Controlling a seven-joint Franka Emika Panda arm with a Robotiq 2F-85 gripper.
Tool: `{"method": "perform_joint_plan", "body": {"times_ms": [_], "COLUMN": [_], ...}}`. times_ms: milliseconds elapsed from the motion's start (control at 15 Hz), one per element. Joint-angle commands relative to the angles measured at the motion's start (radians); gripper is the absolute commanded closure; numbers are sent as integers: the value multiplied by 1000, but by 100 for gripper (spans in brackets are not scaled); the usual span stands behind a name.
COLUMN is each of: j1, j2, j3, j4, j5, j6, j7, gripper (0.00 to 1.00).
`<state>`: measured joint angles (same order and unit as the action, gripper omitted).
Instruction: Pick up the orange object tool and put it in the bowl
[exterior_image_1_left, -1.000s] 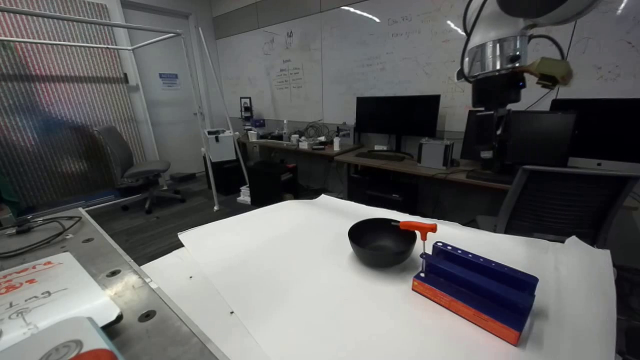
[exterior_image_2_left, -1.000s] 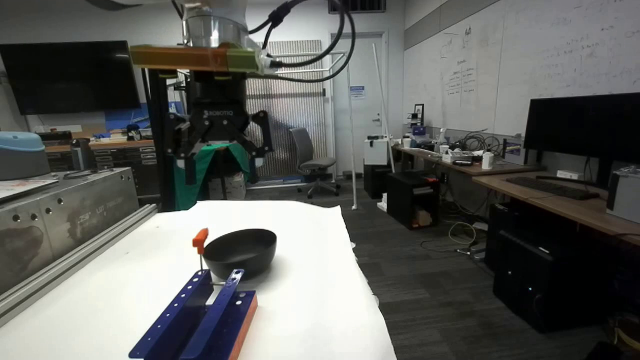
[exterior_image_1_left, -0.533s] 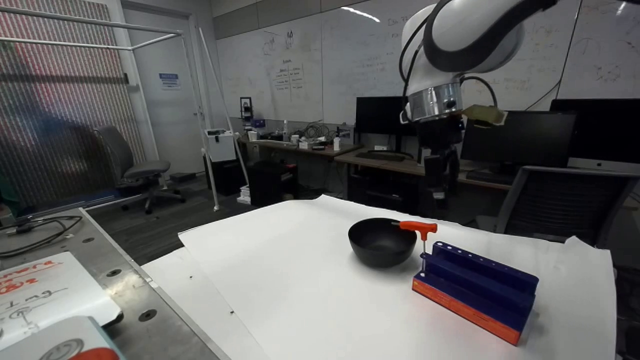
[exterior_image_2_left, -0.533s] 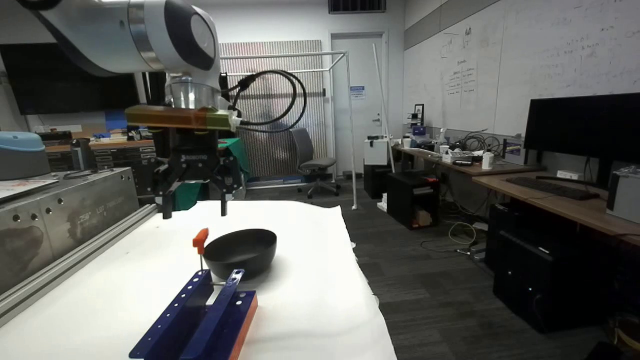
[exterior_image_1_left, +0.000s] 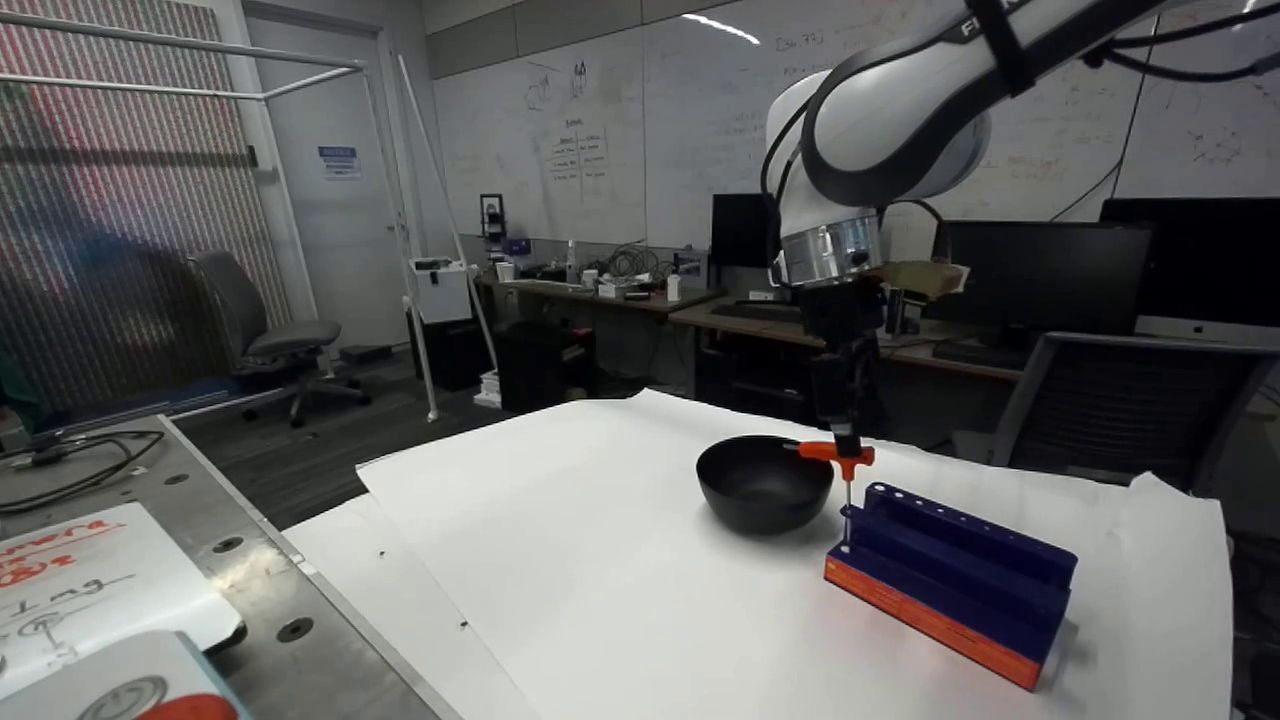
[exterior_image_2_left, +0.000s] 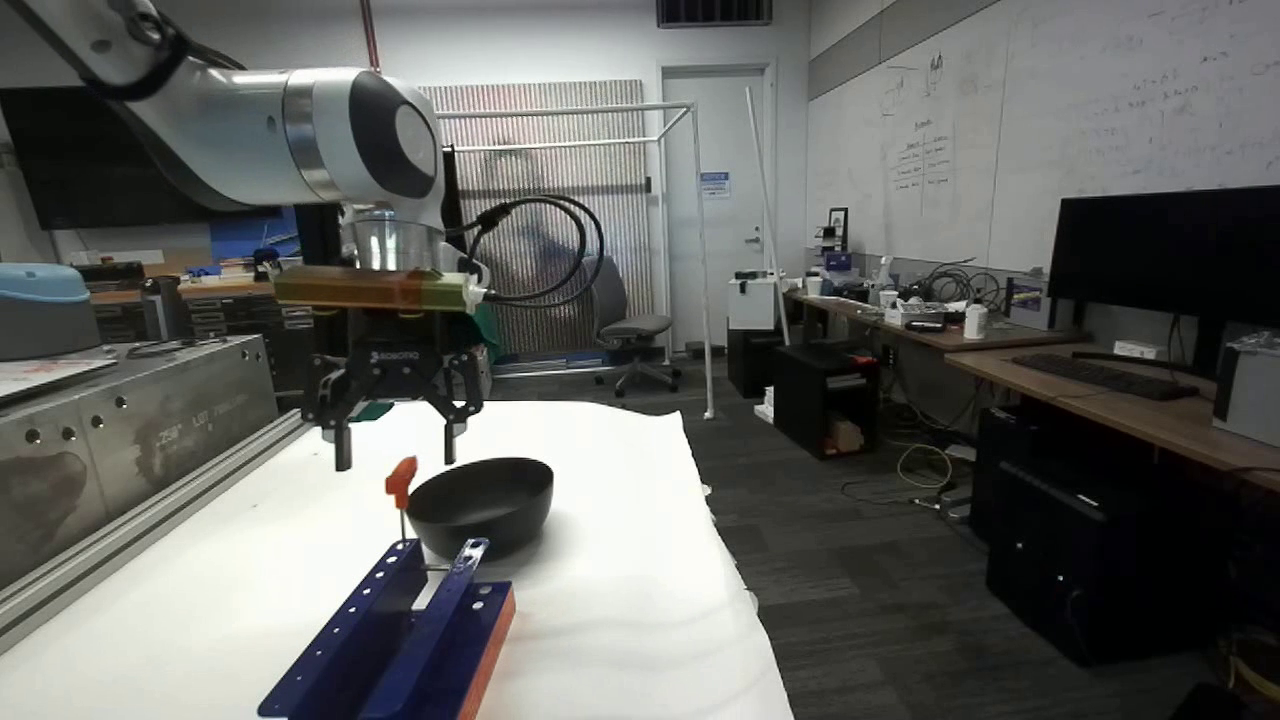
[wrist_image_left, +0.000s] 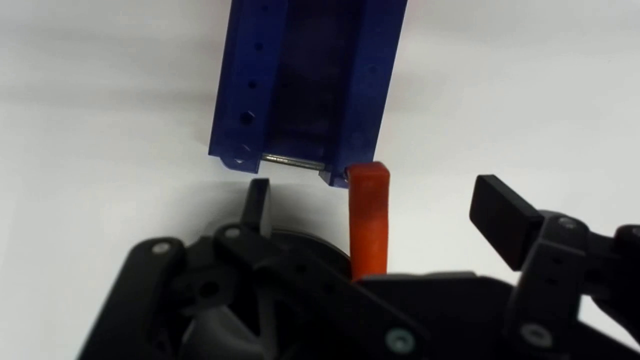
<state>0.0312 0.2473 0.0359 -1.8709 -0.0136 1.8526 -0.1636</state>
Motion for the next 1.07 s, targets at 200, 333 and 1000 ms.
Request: {"method": "perform_joint_plan", "body": {"times_ms": [200,333,1000], "j1": [-12,-11,4], "j2": [35,39,12], "j3": [8,8,5], "j4": [15,19,91], "j5": [26,21,-28], "j6": [59,49,-71], "j7": [-23,-27,-11], "gripper": [34,51,89]}}
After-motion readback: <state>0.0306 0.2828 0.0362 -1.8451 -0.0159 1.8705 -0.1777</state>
